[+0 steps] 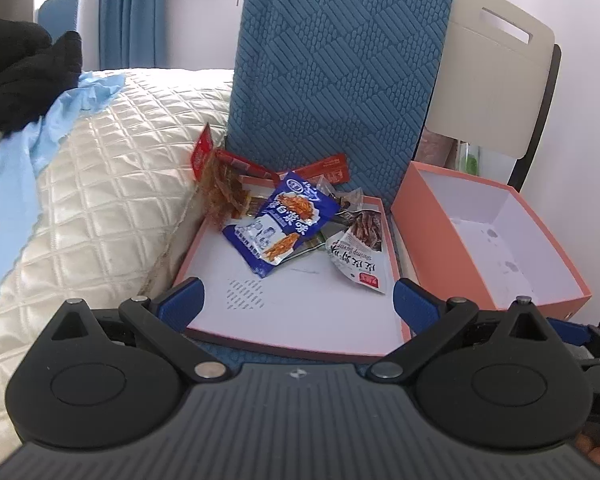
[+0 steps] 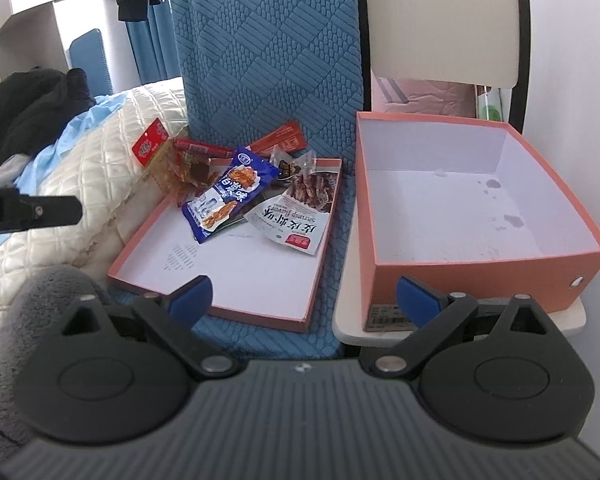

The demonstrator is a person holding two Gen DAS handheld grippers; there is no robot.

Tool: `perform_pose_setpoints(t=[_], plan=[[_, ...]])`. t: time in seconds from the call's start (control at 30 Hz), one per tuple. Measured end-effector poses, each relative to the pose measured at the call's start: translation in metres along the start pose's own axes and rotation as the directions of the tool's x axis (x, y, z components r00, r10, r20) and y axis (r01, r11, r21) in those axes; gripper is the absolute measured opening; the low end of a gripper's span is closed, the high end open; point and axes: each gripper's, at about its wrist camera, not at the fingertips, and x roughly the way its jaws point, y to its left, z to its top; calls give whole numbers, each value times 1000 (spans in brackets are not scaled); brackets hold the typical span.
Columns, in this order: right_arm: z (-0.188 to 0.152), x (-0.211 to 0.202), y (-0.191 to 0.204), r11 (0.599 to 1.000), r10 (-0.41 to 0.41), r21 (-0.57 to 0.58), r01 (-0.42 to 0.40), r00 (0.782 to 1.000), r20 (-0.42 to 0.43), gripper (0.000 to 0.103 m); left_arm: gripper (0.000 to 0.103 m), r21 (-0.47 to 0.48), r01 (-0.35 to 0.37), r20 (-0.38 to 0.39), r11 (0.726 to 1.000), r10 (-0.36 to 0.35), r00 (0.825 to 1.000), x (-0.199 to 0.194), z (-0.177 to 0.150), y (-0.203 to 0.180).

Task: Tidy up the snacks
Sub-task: 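Reach the left tool to the blue bag while the right tool reaches the shrimp pouch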

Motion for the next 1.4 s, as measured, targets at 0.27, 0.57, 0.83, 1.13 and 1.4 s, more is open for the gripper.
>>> perform_pose_setpoints(t=[0.27, 0.57, 0.83, 1.13, 1.4], plan=[[0, 22, 4, 1000, 4, -30, -4, 1000, 3, 96, 102, 5, 19, -32, 1000, -19, 999, 36, 7, 0], [1, 50, 10, 996, -10, -84, 12, 1000, 24, 92, 102, -73, 43, -75, 996, -48, 996, 76, 20, 15], [8, 78, 17, 992, -3, -125, 7, 999, 39, 88, 102, -79, 42, -109, 996, -50, 993, 109, 30, 16], [19, 104, 26, 983, -8, -180, 23, 997, 81, 87, 102, -84, 40, -136, 996, -51, 989, 144, 44, 17], [19, 142, 36, 970, -12, -240, 28, 998, 66, 84, 102, -110, 28, -172, 994, -47, 984, 184, 49, 23]])
